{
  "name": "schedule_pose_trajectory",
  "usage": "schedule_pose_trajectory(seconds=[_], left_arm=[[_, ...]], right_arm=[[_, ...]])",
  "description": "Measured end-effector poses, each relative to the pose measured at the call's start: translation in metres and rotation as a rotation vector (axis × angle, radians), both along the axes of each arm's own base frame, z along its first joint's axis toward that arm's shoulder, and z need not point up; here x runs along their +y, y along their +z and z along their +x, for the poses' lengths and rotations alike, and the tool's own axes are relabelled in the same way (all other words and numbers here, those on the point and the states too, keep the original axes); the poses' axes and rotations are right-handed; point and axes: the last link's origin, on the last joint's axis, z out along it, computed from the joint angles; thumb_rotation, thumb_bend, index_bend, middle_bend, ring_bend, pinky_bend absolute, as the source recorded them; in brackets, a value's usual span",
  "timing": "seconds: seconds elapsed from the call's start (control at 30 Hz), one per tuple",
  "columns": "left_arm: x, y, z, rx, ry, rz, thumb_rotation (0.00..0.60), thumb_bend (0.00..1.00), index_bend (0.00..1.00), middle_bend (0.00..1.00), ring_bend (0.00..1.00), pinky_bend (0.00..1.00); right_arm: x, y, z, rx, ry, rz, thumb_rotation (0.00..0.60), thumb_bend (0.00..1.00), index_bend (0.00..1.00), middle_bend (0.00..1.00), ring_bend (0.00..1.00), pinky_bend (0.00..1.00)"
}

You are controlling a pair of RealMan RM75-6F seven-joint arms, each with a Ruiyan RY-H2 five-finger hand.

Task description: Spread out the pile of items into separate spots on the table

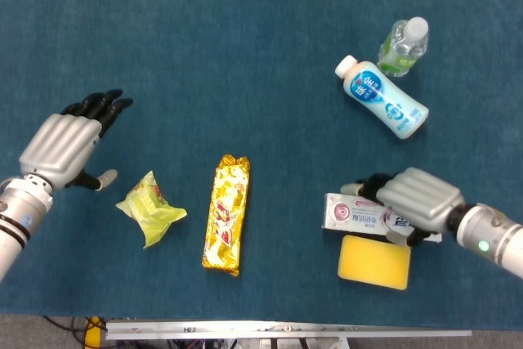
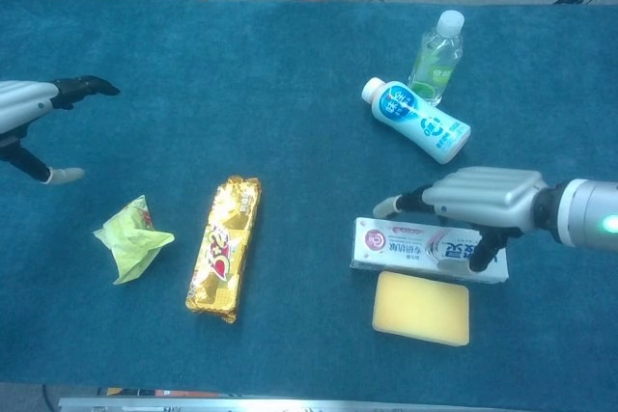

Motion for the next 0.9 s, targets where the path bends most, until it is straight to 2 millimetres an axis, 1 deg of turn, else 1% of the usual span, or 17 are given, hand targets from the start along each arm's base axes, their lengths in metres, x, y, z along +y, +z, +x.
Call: schedule_pose_trajectory(seconds=[0.07, 0.23, 0.43, 0.57, 0.67, 0.9], left_arm=[[0.001, 0.003, 0.000, -0.006, 0.002, 0.015, 0.600, 0.26, 0.00, 0.00, 0.00, 0.15], [0.004, 0.011, -0.002, -0.018, 0.007, 0.066, 0.600, 0.26, 0.00, 0.00, 0.00, 0.15], [0.002, 0.025, -0.009, -0.017, 0.000, 0.152, 0.600, 0.26, 0.00, 0.00, 0.00, 0.15], [-0.002, 0.036, -0.015, -0.023, -0.011, 0.228, 0.600, 0.26, 0.00, 0.00, 0.00, 0.15], [-0.006, 0.045, -0.020, -0.028, -0.019, 0.286, 0.600, 0.26, 0.00, 0.00, 0.00, 0.15], [-0.019, 0.062, -0.030, -0.043, -0.037, 0.393, 0.600, 0.26, 0.01, 0.00, 0.00, 0.15]], right_arm=[[-0.004, 0.006, 0.002, -0.021, -0.006, -0.039, 0.600, 0.32, 0.00, 0.17, 0.16, 0.34], [-0.018, 0.033, 0.002, -0.084, -0.018, -0.188, 0.600, 0.32, 0.00, 0.17, 0.16, 0.34], [-0.023, 0.065, -0.010, -0.118, -0.017, -0.374, 0.600, 0.32, 0.00, 0.21, 0.17, 0.34], [-0.020, 0.084, -0.024, -0.118, -0.023, -0.499, 0.600, 0.32, 0.01, 0.24, 0.20, 0.34], [-0.017, 0.099, -0.035, -0.120, -0.037, -0.594, 0.600, 0.32, 0.05, 0.27, 0.21, 0.34], [0.002, 0.129, -0.065, -0.085, -0.057, -0.793, 0.600, 0.33, 0.10, 0.29, 0.22, 0.34]])
